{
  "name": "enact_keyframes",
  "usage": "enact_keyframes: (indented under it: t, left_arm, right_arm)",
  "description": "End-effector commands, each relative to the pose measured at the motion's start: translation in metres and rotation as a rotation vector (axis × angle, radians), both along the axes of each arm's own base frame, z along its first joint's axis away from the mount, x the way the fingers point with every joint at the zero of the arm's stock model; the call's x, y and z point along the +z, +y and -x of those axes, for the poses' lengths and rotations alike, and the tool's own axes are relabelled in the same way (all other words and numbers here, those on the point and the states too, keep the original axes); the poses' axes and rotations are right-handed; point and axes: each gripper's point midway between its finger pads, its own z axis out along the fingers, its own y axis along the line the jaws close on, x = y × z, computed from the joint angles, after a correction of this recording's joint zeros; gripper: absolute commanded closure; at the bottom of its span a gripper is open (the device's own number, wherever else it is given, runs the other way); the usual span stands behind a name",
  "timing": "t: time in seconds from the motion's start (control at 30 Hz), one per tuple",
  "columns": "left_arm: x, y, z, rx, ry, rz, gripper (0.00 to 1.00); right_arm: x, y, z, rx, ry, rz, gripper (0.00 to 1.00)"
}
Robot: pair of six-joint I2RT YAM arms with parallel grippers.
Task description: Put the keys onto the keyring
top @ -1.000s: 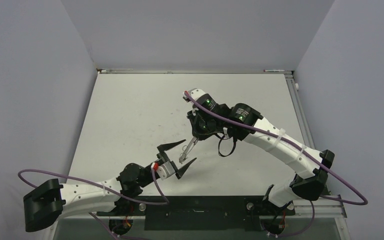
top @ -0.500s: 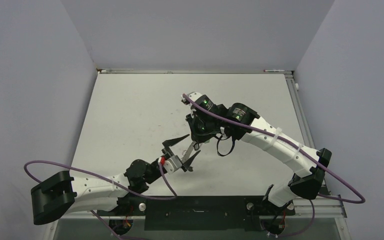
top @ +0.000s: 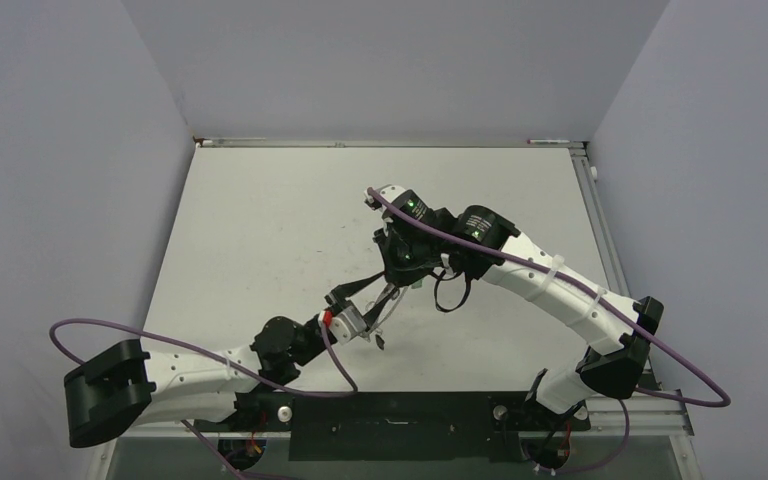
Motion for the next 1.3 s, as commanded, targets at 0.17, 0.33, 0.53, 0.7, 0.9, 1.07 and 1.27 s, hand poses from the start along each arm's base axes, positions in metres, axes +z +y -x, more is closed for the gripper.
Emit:
enact_keyframes:
  t: [0.17, 0.33, 0.53, 0.7, 0.9, 1.07, 1.27]
  left_arm:
    - [0.029, -0.005, 0.001, -0.014, -0.049, 0.059, 0.69]
    - [0.018, 0.000, -0.002, 0.013, -0.037, 0.039, 0.69]
    - [0.017, -0.001, 0.002, -0.005, -0.023, 0.044, 0.62]
    - [0.026, -0.003, 0.006, -0.026, -0.025, 0.052, 0.62]
    - [0.025, -0.004, 0.003, -0.007, -0.037, 0.008, 0.66]
    - [0.029, -0.002, 0.007, -0.030, -0.002, 0.053, 0.45]
    - [0.038, -0.008, 0.011, -0.042, -0.011, 0.057, 0.43]
  right_arm:
    - [0.031, 0.012, -0.003, -0.015, -0.050, -0.098, 0.95]
    - [0.039, 0.012, -0.003, -0.019, -0.057, -0.115, 0.95]
    - [0.042, 0.010, -0.005, -0.037, -0.074, -0.125, 0.95]
    - [0.038, 0.010, -0.003, -0.030, -0.068, -0.112, 0.95]
    - [0.037, 0.010, -0.003, -0.036, -0.082, -0.101, 0.95]
    - [0.040, 0.009, -0.005, -0.048, -0.095, -0.114, 0.95]
    - [0.039, 0.009, -0.005, -0.052, -0.099, -0.106, 0.95]
